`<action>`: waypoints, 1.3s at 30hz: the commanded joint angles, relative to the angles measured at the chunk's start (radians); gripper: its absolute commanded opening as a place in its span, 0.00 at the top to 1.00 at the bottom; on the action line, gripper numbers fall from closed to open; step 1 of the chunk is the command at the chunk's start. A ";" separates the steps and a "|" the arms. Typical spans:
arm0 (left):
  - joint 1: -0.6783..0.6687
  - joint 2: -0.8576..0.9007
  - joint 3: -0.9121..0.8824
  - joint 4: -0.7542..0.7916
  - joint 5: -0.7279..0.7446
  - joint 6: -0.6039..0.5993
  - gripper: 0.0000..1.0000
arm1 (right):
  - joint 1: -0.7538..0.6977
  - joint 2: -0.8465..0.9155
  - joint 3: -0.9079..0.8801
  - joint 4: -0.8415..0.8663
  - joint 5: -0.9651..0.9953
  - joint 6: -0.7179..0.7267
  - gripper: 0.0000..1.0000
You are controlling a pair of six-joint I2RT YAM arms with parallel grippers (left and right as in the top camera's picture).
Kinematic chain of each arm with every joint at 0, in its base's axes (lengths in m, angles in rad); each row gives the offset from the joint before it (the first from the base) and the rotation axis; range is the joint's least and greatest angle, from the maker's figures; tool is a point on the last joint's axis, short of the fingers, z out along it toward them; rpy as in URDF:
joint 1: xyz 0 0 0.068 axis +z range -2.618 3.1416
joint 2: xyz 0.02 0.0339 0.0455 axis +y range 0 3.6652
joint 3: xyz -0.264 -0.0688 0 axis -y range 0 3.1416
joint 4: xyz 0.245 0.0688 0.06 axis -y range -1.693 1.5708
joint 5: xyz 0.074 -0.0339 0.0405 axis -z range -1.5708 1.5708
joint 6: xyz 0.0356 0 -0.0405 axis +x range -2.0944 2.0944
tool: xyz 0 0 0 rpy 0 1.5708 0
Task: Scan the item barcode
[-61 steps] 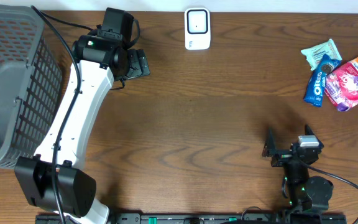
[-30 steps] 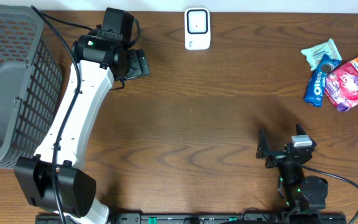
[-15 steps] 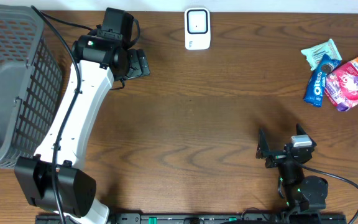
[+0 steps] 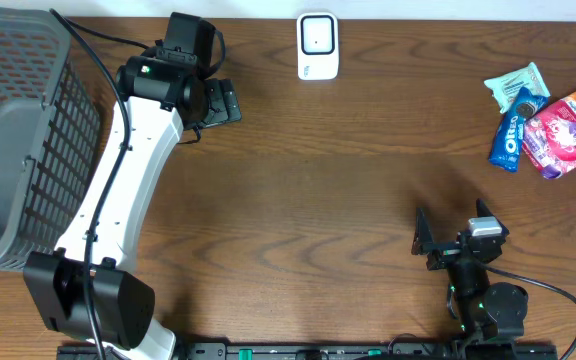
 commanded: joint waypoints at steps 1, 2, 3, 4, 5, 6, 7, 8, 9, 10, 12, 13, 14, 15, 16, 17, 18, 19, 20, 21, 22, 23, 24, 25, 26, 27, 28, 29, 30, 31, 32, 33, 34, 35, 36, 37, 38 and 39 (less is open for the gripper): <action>0.001 0.005 0.005 -0.005 -0.009 0.002 0.02 | -0.004 -0.006 -0.002 -0.002 -0.006 -0.014 0.01; 0.001 0.005 0.005 -0.005 -0.009 0.002 0.02 | -0.004 -0.006 -0.002 -0.002 -0.006 -0.014 0.01; 0.001 0.005 0.005 -0.005 -0.009 0.002 0.02 | -0.004 -0.006 -0.002 -0.002 -0.006 -0.014 0.01; 0.001 0.005 0.005 -0.005 -0.009 0.002 0.02 | -0.004 -0.006 -0.002 -0.002 -0.006 -0.014 0.01; 0.001 0.005 0.005 -0.005 -0.009 0.002 0.02 | -0.004 -0.006 -0.002 -0.002 -0.006 -0.014 0.01; 0.001 0.005 0.005 -0.006 -0.009 0.002 0.02 | -0.004 -0.006 -0.002 -0.002 -0.006 -0.014 0.01; 0.001 0.005 0.005 -0.005 -0.009 0.002 0.02 | -0.004 -0.006 -0.002 -0.002 -0.006 -0.014 0.01; 0.002 0.005 0.005 -0.005 -0.009 0.002 0.02 | -0.004 -0.006 -0.002 -0.002 -0.006 -0.014 0.01; 0.002 0.006 0.005 -0.005 -0.009 0.002 0.02 | -0.004 -0.006 -0.002 -0.002 -0.006 -0.014 0.01; 0.001 0.006 0.005 -0.005 -0.009 0.002 0.02 | -0.004 -0.006 -0.002 -0.002 -0.006 -0.014 0.01; 0.001 0.005 0.005 -0.006 -0.010 0.002 0.02 | -0.004 -0.006 -0.002 -0.002 -0.006 -0.014 0.01; 0.002 0.005 0.005 -0.008 -0.010 0.002 0.02 | -0.004 -0.006 -0.002 -0.002 -0.006 -0.014 0.01; 0.002 0.003 0.005 -0.023 -0.013 0.002 0.02 | -0.004 -0.006 -0.002 -0.002 -0.006 -0.014 0.01; 0.002 0.002 0.005 -0.038 -0.018 0.002 0.02 | -0.004 -0.006 -0.002 -0.002 -0.006 -0.014 0.01; 0.001 -0.003 0.004 -0.051 -0.018 0.002 0.02 | -0.004 -0.006 -0.002 -0.002 -0.006 -0.014 0.01; 0.001 -0.011 -0.001 -0.061 -0.017 0.002 0.02 | -0.004 -0.006 -0.002 -0.002 -0.006 -0.014 0.01; 0.000 -0.025 -0.012 -0.066 -0.017 0.002 0.02 | -0.004 -0.006 -0.002 -0.002 -0.006 -0.014 0.01; -0.001 -0.045 -0.032 -0.065 -0.017 0.003 0.02 | -0.004 -0.006 -0.002 -0.002 -0.006 -0.014 0.01; -0.001 -0.074 -0.064 -0.058 -0.022 0.003 0.02 | -0.004 -0.006 -0.002 -0.002 -0.006 -0.014 0.01; -0.001 -0.107 -0.105 -0.041 -0.031 0.003 0.02 | -0.004 -0.006 -0.002 -0.002 -0.006 -0.014 0.01; 0.000 -0.131 -0.139 -0.021 -0.037 0.006 0.02 | -0.004 -0.006 -0.002 -0.002 -0.006 -0.014 0.01; 0.000 -0.163 -0.184 0.009 -0.037 0.025 0.02 | -0.004 -0.006 -0.002 -0.002 -0.006 -0.014 0.01; 0.000 -0.196 -0.230 0.044 -0.037 0.046 0.02 | -0.004 -0.006 -0.002 -0.002 -0.006 -0.014 0.01; -0.001 -0.238 -0.290 0.090 -0.035 0.067 0.02 | -0.004 -0.006 -0.002 -0.002 -0.006 -0.014 0.01; -0.001 -0.277 -0.343 0.128 -0.035 0.086 0.02 | -0.004 -0.006 -0.002 -0.002 -0.006 -0.014 0.01; -0.001 -0.316 -0.396 0.161 -0.030 0.106 0.02 | -0.004 -0.006 -0.002 -0.002 -0.006 -0.014 0.01; 0.000 -0.357 -0.448 0.192 -0.022 0.127 0.02 | -0.004 -0.006 -0.002 -0.002 -0.006 -0.014 0.01; 0.000 -0.398 -0.500 0.223 -0.011 0.156 0.02 | -0.004 -0.006 -0.002 -0.002 -0.006 -0.014 0.01; 0.000 -0.442 -0.550 0.255 0.004 0.190 0.02 | -0.004 -0.006 -0.002 -0.002 -0.006 -0.014 0.01; 0.000 -0.494 -0.610 0.294 0.031 0.235 0.02 | -0.004 -0.006 -0.002 -0.002 -0.006 -0.014 0.01; 0.000 -0.537 -0.660 0.328 0.057 0.274 0.02 | -0.004 -0.006 -0.002 -0.002 -0.006 -0.014 0.01; 0.000 -0.589 -0.718 0.365 0.087 0.314 0.02 | -0.004 -0.006 -0.002 -0.002 -0.006 -0.014 0.01; 0.000 -0.626 -0.760 0.393 0.105 0.340 0.02 | -0.004 -0.006 -0.002 -0.002 -0.006 -0.014 0.01; 0.000 -0.672 -0.811 0.426 0.117 0.362 0.02 | -0.004 -0.006 -0.002 -0.002 -0.006 -0.014 0.01; 0.000 -0.726 -0.870 0.463 0.123 0.379 0.02 | -0.004 -0.006 -0.002 -0.002 -0.006 -0.014 0.01; 0.000 -0.773 -0.921 0.496 0.123 0.384 0.02 | -0.004 -0.006 -0.002 -0.002 -0.006 -0.014 0.01; 0.000 -0.822 -0.973 0.531 0.122 0.385 0.02 | -0.004 -0.006 -0.002 -0.002 -0.006 -0.014 0.01; 0.000 -0.869 -1.022 0.570 0.122 0.385 0.02 | -0.004 -0.006 -0.002 -0.002 -0.006 -0.014 0.01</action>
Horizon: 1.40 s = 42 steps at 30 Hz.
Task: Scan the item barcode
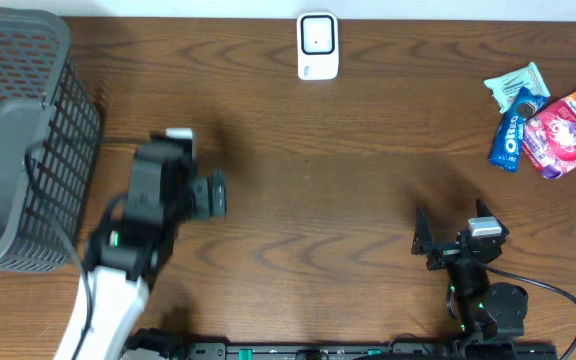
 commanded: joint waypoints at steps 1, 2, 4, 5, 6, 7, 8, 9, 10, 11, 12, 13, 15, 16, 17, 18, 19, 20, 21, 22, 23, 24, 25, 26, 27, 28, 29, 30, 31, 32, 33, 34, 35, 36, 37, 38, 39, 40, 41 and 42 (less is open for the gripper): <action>0.000 -0.145 -0.147 0.088 0.034 0.077 0.02 | -0.004 -0.006 -0.002 -0.003 -0.005 -0.011 0.01; 0.000 -0.195 -0.197 0.129 0.034 0.077 0.02 | -0.004 -0.005 -0.002 -0.002 -0.005 -0.011 0.01; 0.001 -0.311 -0.303 0.204 0.030 0.083 0.02 | -0.004 -0.005 -0.002 -0.002 -0.006 -0.011 0.01; 0.002 -0.350 -0.335 0.220 0.030 0.092 0.02 | -0.004 -0.005 -0.002 -0.003 -0.006 -0.011 0.01; 0.002 -0.401 -0.376 0.238 0.030 0.095 0.02 | -0.004 -0.005 -0.002 -0.003 -0.005 -0.011 0.01; 0.002 -0.434 -0.401 0.249 0.030 0.095 0.02 | -0.004 -0.005 -0.002 -0.002 -0.006 -0.011 0.01; 0.002 -0.471 -0.428 0.261 0.030 0.095 0.02 | -0.004 -0.005 -0.002 -0.002 -0.006 -0.011 0.01; 0.002 -0.509 -0.455 0.275 0.028 0.095 0.02 | -0.004 -0.005 -0.002 -0.002 -0.006 -0.011 0.01; 0.002 -0.538 -0.476 0.288 0.016 0.095 0.02 | -0.004 -0.005 -0.002 -0.002 -0.006 -0.011 0.01; 0.002 -0.565 -0.495 0.294 0.002 0.094 0.02 | -0.004 -0.005 -0.002 -0.002 -0.005 -0.011 0.01; 0.002 -0.591 -0.512 0.297 -0.012 0.095 0.02 | -0.004 -0.005 -0.002 -0.002 -0.005 -0.011 0.01; 0.003 -0.615 -0.526 0.297 -0.022 0.095 0.02 | -0.004 -0.005 -0.002 -0.003 -0.006 -0.011 0.01; 0.015 -0.663 -0.554 0.302 -0.023 0.095 0.02 | -0.004 -0.005 -0.002 -0.002 -0.005 -0.011 0.01; 0.026 -0.684 -0.564 0.304 -0.023 0.095 0.02 | -0.004 -0.005 -0.002 -0.003 -0.006 -0.011 0.01; 0.040 -0.705 -0.575 0.308 -0.022 0.094 0.02 | -0.004 -0.005 -0.002 -0.002 -0.005 -0.011 0.01; 0.054 -0.727 -0.586 0.316 -0.022 0.093 0.02 | -0.004 -0.005 -0.002 -0.002 -0.005 -0.011 0.01; 0.070 -0.752 -0.601 0.331 -0.020 0.090 0.02 | -0.004 -0.005 -0.002 -0.002 -0.006 -0.011 0.01; 0.083 -0.775 -0.615 0.349 -0.015 0.091 0.02 | -0.004 -0.005 -0.002 -0.002 -0.005 -0.011 0.01; 0.099 -0.805 -0.634 0.374 -0.014 0.091 0.02 | -0.004 -0.005 -0.002 -0.003 -0.006 -0.011 0.01; 0.108 -0.828 -0.649 0.394 -0.014 0.091 0.02 | -0.004 -0.005 -0.002 -0.002 -0.005 -0.011 0.01; 0.116 -0.850 -0.664 0.415 -0.014 0.091 0.02 | -0.004 -0.005 -0.002 -0.003 -0.005 -0.011 0.01; 0.123 -0.871 -0.680 0.438 -0.014 0.091 0.02 | -0.004 -0.005 -0.002 -0.002 -0.005 -0.011 0.01; 0.130 -0.891 -0.697 0.460 -0.014 0.091 0.02 | -0.004 -0.005 -0.002 -0.003 -0.006 -0.011 0.01; 0.136 -0.910 -0.713 0.480 -0.014 0.091 0.02 | -0.004 -0.005 -0.002 -0.002 -0.005 -0.011 0.01; 0.143 -0.930 -0.731 0.502 -0.014 0.091 0.02 | -0.004 -0.005 -0.002 -0.002 -0.005 -0.011 0.01; 0.148 -0.946 -0.748 0.524 -0.014 0.091 0.02 | -0.004 -0.005 -0.002 -0.003 -0.005 -0.011 0.01; 0.154 -0.959 -0.765 0.548 -0.014 0.091 0.02 | -0.004 -0.005 -0.002 -0.002 -0.006 -0.011 0.01; 0.158 -0.965 -0.770 0.557 -0.013 0.092 0.02 | -0.004 -0.005 -0.002 -0.002 -0.005 -0.011 0.01; 0.164 -0.963 -0.770 0.568 -0.014 0.091 0.02 | -0.004 -0.005 -0.002 -0.002 -0.006 -0.011 0.01; 0.169 -0.964 -0.770 0.575 -0.012 0.091 0.02 | -0.004 -0.005 -0.002 -0.002 -0.005 -0.011 0.01; 0.174 -0.964 -0.770 0.586 -0.012 0.091 0.02 | -0.004 -0.005 -0.002 -0.002 -0.005 -0.011 0.01; 0.182 -0.964 -0.770 0.595 -0.011 0.091 0.02 | -0.004 -0.005 -0.002 -0.002 -0.005 -0.011 0.01; 0.190 -0.964 -0.770 0.600 -0.009 0.091 0.02 | -0.004 -0.005 -0.002 -0.002 -0.005 -0.011 0.01; 0.201 -0.964 -0.770 0.598 -0.003 0.091 0.02 | -0.004 -0.005 -0.002 -0.002 -0.005 -0.011 0.01; 0.211 -0.964 -0.770 0.594 0.008 0.092 0.02 | -0.004 -0.005 -0.002 -0.002 -0.005 -0.011 0.01; 0.221 -0.964 -0.770 0.584 0.018 0.091 0.02 | -0.004 -0.005 -0.002 -0.003 -0.006 -0.011 0.01; 0.231 -0.964 -0.770 0.566 0.033 0.092 0.02 | -0.004 -0.005 -0.002 -0.002 -0.005 -0.011 0.01; 0.239 -0.964 -0.770 0.539 0.040 0.092 0.02 | -0.004 -0.005 -0.002 -0.003 -0.006 -0.011 0.01; 0.248 -0.964 -0.770 0.504 0.042 0.092 0.02 | -0.004 -0.005 -0.002 -0.002 -0.006 -0.011 0.01; 0.254 -0.964 -0.770 0.462 0.042 0.092 0.02 | -0.004 -0.005 -0.002 -0.003 -0.006 -0.011 0.01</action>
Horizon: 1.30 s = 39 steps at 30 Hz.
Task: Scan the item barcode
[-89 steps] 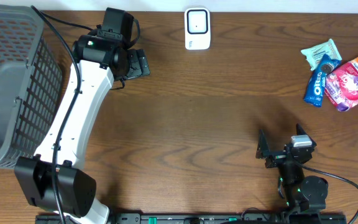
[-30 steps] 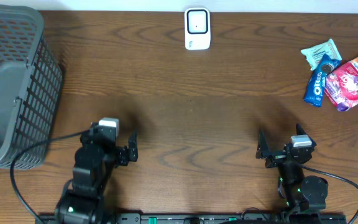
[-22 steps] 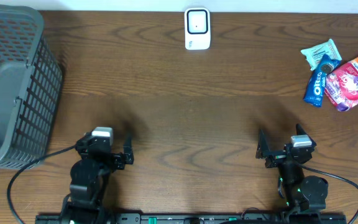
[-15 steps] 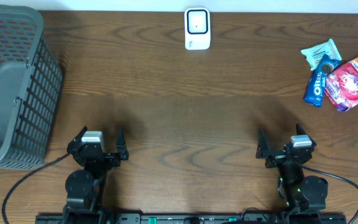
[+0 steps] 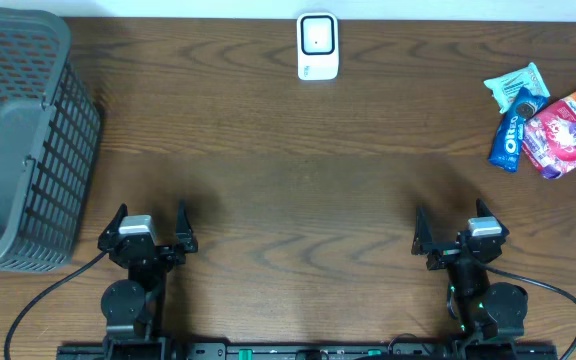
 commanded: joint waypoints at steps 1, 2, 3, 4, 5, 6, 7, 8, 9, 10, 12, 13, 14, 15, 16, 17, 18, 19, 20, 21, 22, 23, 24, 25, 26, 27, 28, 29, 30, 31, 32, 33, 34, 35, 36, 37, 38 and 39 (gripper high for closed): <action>0.025 -0.009 -0.002 -0.068 0.028 0.001 0.02 | -0.004 -0.005 -0.002 -0.003 -0.005 -0.011 0.01; 0.026 -0.010 -0.002 -0.066 0.037 0.008 0.02 | -0.004 -0.005 -0.002 -0.003 -0.005 -0.011 0.01; 0.026 -0.010 -0.002 -0.066 0.036 0.010 0.02 | -0.004 -0.005 -0.002 -0.003 -0.005 -0.011 0.01; 0.026 -0.010 -0.002 -0.066 0.036 0.010 0.02 | -0.004 -0.005 -0.002 -0.003 -0.006 -0.011 0.01; 0.026 -0.010 -0.002 -0.067 0.037 0.009 0.02 | -0.004 -0.005 -0.002 -0.003 -0.005 -0.011 0.01; 0.026 -0.010 -0.002 -0.066 0.039 0.009 0.02 | -0.004 -0.005 -0.002 -0.003 -0.006 -0.011 0.01; 0.026 -0.010 -0.002 -0.066 0.040 0.009 0.02 | -0.004 -0.005 -0.002 -0.003 -0.005 -0.011 0.01; 0.026 -0.010 -0.002 -0.067 0.040 0.009 0.02 | -0.004 -0.005 -0.002 -0.003 -0.006 -0.011 0.01; 0.026 -0.010 -0.002 -0.067 0.042 0.008 0.02 | -0.004 -0.005 -0.002 -0.003 -0.006 -0.011 0.01; 0.026 -0.010 -0.002 -0.066 0.044 0.008 0.02 | -0.004 -0.005 -0.002 -0.003 -0.006 -0.011 0.01; 0.026 -0.010 -0.002 -0.067 0.044 0.008 0.02 | -0.004 -0.005 -0.002 -0.003 -0.006 -0.011 0.01; 0.026 -0.010 -0.002 -0.067 0.044 0.006 0.02 | -0.004 -0.005 -0.002 -0.003 -0.006 -0.011 0.01; 0.026 -0.010 -0.002 -0.067 0.044 -0.006 0.02 | -0.004 -0.005 -0.002 -0.003 -0.006 -0.011 0.01; 0.026 -0.010 -0.002 -0.066 0.043 -0.023 0.02 | -0.004 -0.005 -0.002 -0.003 -0.005 -0.011 0.01; 0.026 -0.010 -0.002 -0.066 0.043 -0.037 0.02 | -0.004 -0.005 -0.002 -0.003 -0.006 -0.011 0.01; 0.026 -0.010 -0.002 -0.066 0.043 -0.052 0.02 | -0.004 -0.005 -0.002 -0.003 -0.006 -0.011 0.01; 0.026 -0.010 -0.002 -0.066 0.043 -0.056 0.02 | -0.004 -0.005 -0.002 -0.003 -0.005 -0.011 0.01; 0.026 -0.010 -0.002 -0.066 0.043 -0.055 0.02 | -0.004 -0.005 -0.002 -0.003 -0.005 -0.011 0.01; 0.026 -0.010 -0.002 -0.065 0.043 -0.055 0.02 | -0.004 -0.005 -0.002 -0.003 -0.005 -0.011 0.01; 0.026 -0.010 -0.002 -0.063 0.043 -0.055 0.02 | -0.004 -0.005 -0.002 -0.003 -0.005 -0.011 0.01; 0.026 -0.010 -0.002 -0.063 0.043 -0.055 0.02 | -0.004 -0.005 -0.002 -0.003 -0.005 -0.011 0.01; 0.026 -0.010 -0.002 -0.063 0.043 -0.055 0.02 | -0.004 -0.005 -0.002 -0.003 -0.005 -0.011 0.01; 0.026 -0.010 -0.002 -0.063 0.043 -0.055 0.02 | -0.004 -0.005 -0.002 -0.003 -0.005 -0.011 0.01; 0.026 -0.010 -0.002 -0.063 0.043 -0.055 0.02 | -0.004 -0.005 -0.002 -0.003 -0.005 -0.011 0.01; 0.026 -0.010 -0.002 -0.063 0.043 -0.055 0.02 | -0.004 -0.005 -0.002 -0.003 -0.005 -0.011 0.01; 0.026 -0.010 -0.002 -0.063 0.043 -0.055 0.02 | -0.004 -0.005 -0.002 -0.003 -0.006 -0.011 0.01; 0.026 -0.010 -0.002 -0.063 0.043 -0.055 0.02 | -0.004 -0.005 -0.002 -0.003 -0.006 -0.011 0.01; 0.026 -0.010 -0.002 -0.063 0.043 -0.055 0.02 | -0.004 -0.005 -0.002 -0.003 -0.005 -0.011 0.01; 0.026 -0.010 -0.002 -0.063 0.043 -0.055 0.02 | -0.004 -0.005 -0.002 -0.003 -0.006 -0.011 0.01; 0.026 -0.010 -0.002 -0.063 0.043 -0.055 0.02 | -0.004 -0.005 -0.002 -0.003 -0.005 -0.011 0.01; 0.026 -0.010 -0.002 -0.063 0.043 -0.055 0.02 | -0.004 -0.005 -0.002 -0.003 -0.005 -0.011 0.01; 0.026 -0.010 -0.002 -0.063 0.043 -0.055 0.02 | -0.004 -0.005 -0.002 -0.003 -0.005 -0.011 0.01; 0.026 -0.010 -0.002 -0.063 0.043 -0.055 0.02 | -0.004 -0.005 -0.002 -0.003 -0.006 -0.011 0.01; 0.026 -0.010 -0.002 -0.063 0.043 -0.055 0.02 | -0.004 -0.005 -0.002 -0.003 -0.005 -0.011 0.01; 0.026 -0.010 -0.002 -0.063 0.043 -0.055 0.02 | -0.004 -0.005 -0.002 -0.003 -0.005 -0.011 0.01; 0.026 -0.010 -0.002 -0.063 0.043 -0.055 0.02 | -0.004 -0.005 -0.002 -0.003 -0.006 -0.011 0.01; 0.026 -0.010 -0.002 -0.063 0.043 -0.055 0.02 | -0.004 -0.005 -0.002 -0.003 -0.005 -0.011 0.01; 0.026 -0.010 -0.002 -0.063 0.043 -0.055 0.02 | -0.004 -0.005 -0.002 -0.003 -0.005 -0.011 0.01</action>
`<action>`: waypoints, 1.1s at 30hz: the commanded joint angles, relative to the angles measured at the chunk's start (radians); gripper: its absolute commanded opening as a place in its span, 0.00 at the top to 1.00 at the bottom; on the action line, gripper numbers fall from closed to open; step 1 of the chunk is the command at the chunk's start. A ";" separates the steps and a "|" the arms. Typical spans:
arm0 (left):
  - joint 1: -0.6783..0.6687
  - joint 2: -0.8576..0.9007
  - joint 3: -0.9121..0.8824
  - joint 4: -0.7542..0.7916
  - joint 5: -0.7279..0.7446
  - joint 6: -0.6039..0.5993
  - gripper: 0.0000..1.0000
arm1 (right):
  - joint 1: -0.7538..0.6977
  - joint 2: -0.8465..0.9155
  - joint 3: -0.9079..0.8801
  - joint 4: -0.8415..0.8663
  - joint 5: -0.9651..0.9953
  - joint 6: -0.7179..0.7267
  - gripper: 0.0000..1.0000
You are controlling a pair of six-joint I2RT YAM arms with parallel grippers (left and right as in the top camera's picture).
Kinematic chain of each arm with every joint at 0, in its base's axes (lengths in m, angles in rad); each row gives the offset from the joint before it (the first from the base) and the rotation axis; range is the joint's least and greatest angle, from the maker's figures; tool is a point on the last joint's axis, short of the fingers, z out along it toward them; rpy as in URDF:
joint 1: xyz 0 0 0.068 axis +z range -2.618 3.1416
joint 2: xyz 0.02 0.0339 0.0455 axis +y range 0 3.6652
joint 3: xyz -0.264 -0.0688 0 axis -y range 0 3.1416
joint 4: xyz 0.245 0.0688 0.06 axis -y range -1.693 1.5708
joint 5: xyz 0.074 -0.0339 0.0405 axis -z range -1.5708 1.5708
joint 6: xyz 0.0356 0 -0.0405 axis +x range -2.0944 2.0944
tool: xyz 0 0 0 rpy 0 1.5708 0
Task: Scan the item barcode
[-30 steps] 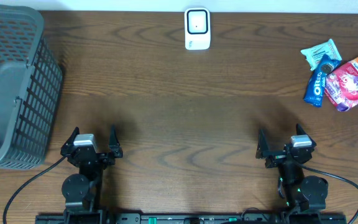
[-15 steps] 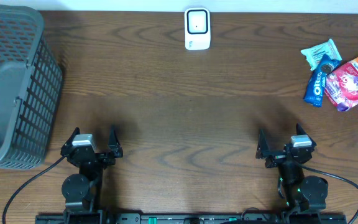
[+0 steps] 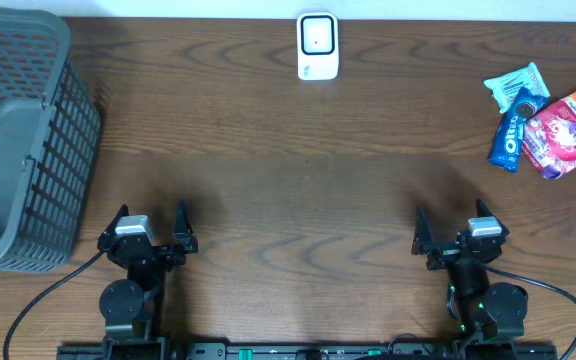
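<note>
A white barcode scanner (image 3: 317, 45) stands at the far edge of the table, in the middle. Several snack packets lie at the far right: a blue Oreo pack (image 3: 509, 139), a pink bag (image 3: 558, 140), a teal packet (image 3: 517, 85) and an orange one. My left gripper (image 3: 148, 222) rests open near the front left edge, holding nothing. My right gripper (image 3: 450, 226) rests open near the front right edge, likewise with nothing in it. Both are far from the packets and the scanner.
A large grey mesh basket (image 3: 18, 130) takes up the far left of the wooden table (image 3: 298, 170). Cables run from both arm bases along the front edge.
My left arm was stretched out to the far left, near the basket and left of the scanner. Then it was drawn back partway over the left side. After that it sat folded at the front left, where it stays. My right arm never moved.
</note>
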 commanded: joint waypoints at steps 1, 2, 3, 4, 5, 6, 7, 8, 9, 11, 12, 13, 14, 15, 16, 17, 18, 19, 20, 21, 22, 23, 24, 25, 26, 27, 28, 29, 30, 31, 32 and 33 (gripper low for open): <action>0.004 -0.009 -0.010 -0.044 0.012 -0.004 0.02 | -0.004 -0.005 -0.002 -0.003 -0.005 -0.011 0.01; 0.004 -0.009 -0.010 -0.045 0.000 -0.001 0.02 | -0.004 -0.005 -0.002 -0.003 -0.006 -0.011 0.01; 0.004 -0.009 -0.010 -0.045 0.001 -0.001 0.02 | -0.004 -0.005 -0.002 -0.003 -0.005 -0.011 0.01; 0.004 -0.009 -0.010 -0.045 0.001 0.000 0.02 | -0.004 -0.005 -0.002 -0.003 -0.005 -0.011 0.01; 0.004 -0.009 -0.010 -0.046 0.003 0.007 0.02 | -0.004 -0.005 -0.002 -0.003 -0.006 -0.011 0.01; 0.004 -0.009 -0.010 -0.047 0.008 0.024 0.02 | -0.004 -0.005 -0.002 -0.003 -0.005 -0.011 0.01; 0.004 -0.009 -0.010 -0.047 0.015 0.039 0.02 | -0.004 -0.005 -0.002 -0.003 -0.006 -0.011 0.01; 0.004 -0.009 -0.010 -0.047 0.018 0.058 0.02 | -0.004 -0.005 -0.002 -0.003 -0.006 -0.011 0.01; 0.004 -0.009 -0.010 -0.047 0.017 0.070 0.02 | -0.004 -0.005 -0.002 -0.003 -0.005 -0.011 0.01; 0.004 -0.009 -0.010 -0.047 0.017 0.099 0.02 | -0.004 -0.005 -0.002 -0.003 -0.005 -0.011 0.01; 0.004 -0.009 -0.010 -0.047 0.016 0.102 0.02 | -0.004 -0.005 -0.002 -0.003 -0.005 -0.011 0.01; 0.004 -0.009 -0.010 -0.047 0.017 0.101 0.02 | -0.004 -0.005 -0.002 -0.003 -0.005 -0.011 0.01; 0.004 -0.009 -0.010 -0.047 0.017 0.100 0.02 | -0.004 -0.005 -0.002 -0.003 -0.006 -0.011 0.01; 0.004 -0.009 -0.010 -0.046 0.017 0.099 0.02 | -0.004 -0.005 -0.002 -0.003 -0.005 -0.011 0.01; 0.004 -0.009 -0.010 -0.045 0.017 0.096 0.02 | -0.004 -0.005 -0.002 -0.003 -0.006 -0.011 0.01; 0.004 -0.009 -0.010 -0.045 0.016 0.097 0.02 | -0.004 -0.005 -0.002 -0.003 -0.005 -0.011 0.01; 0.004 -0.009 -0.010 -0.044 0.016 0.097 0.02 | -0.004 -0.005 -0.002 -0.003 -0.005 -0.011 0.01; 0.004 -0.009 -0.010 -0.045 0.016 0.097 0.02 | -0.004 -0.005 -0.002 -0.003 -0.005 -0.011 0.01; 0.004 -0.009 -0.010 -0.044 0.016 0.097 0.02 | -0.004 -0.005 -0.002 -0.003 -0.005 -0.011 0.01; 0.004 -0.009 -0.010 -0.044 0.016 0.097 0.02 | -0.004 -0.005 -0.002 -0.003 -0.005 -0.011 0.01; 0.004 -0.009 -0.010 -0.044 0.016 0.097 0.02 | -0.004 -0.005 -0.002 -0.003 -0.005 -0.011 0.01; 0.004 -0.009 -0.010 -0.044 0.016 0.097 0.02 | -0.004 -0.005 -0.002 -0.003 -0.006 -0.011 0.01; 0.004 -0.008 -0.010 -0.044 0.016 0.097 0.02 | -0.004 -0.005 -0.002 -0.003 -0.005 -0.011 0.01; 0.004 -0.008 -0.010 -0.044 0.016 0.097 0.02 | -0.004 -0.005 -0.002 -0.003 -0.005 -0.011 0.01; 0.004 -0.008 -0.010 -0.044 0.016 0.097 0.02 | -0.004 -0.005 -0.002 -0.003 -0.005 -0.011 0.01; 0.004 -0.007 -0.010 -0.044 0.016 0.097 0.02 | -0.004 -0.005 -0.002 -0.003 -0.005 -0.011 0.01; 0.004 -0.006 -0.010 -0.044 0.016 0.097 0.02 | -0.004 -0.005 -0.002 -0.003 -0.005 -0.011 0.01; 0.004 -0.006 -0.010 -0.044 0.016 0.097 0.02 | -0.004 -0.005 -0.002 -0.003 -0.006 -0.011 0.01; 0.004 -0.006 -0.010 -0.044 0.016 0.097 0.02 | -0.004 -0.005 -0.002 -0.003 -0.005 -0.011 0.01; 0.004 -0.006 -0.010 -0.044 0.016 0.097 0.02 | -0.004 -0.005 -0.002 -0.003 -0.005 -0.011 0.01; 0.004 -0.006 -0.010 -0.044 0.016 0.097 0.02 | -0.004 -0.005 -0.002 -0.003 -0.005 -0.011 0.01; 0.004 -0.006 -0.010 -0.044 0.016 0.097 0.02 | -0.004 -0.005 -0.002 -0.003 -0.005 -0.011 0.01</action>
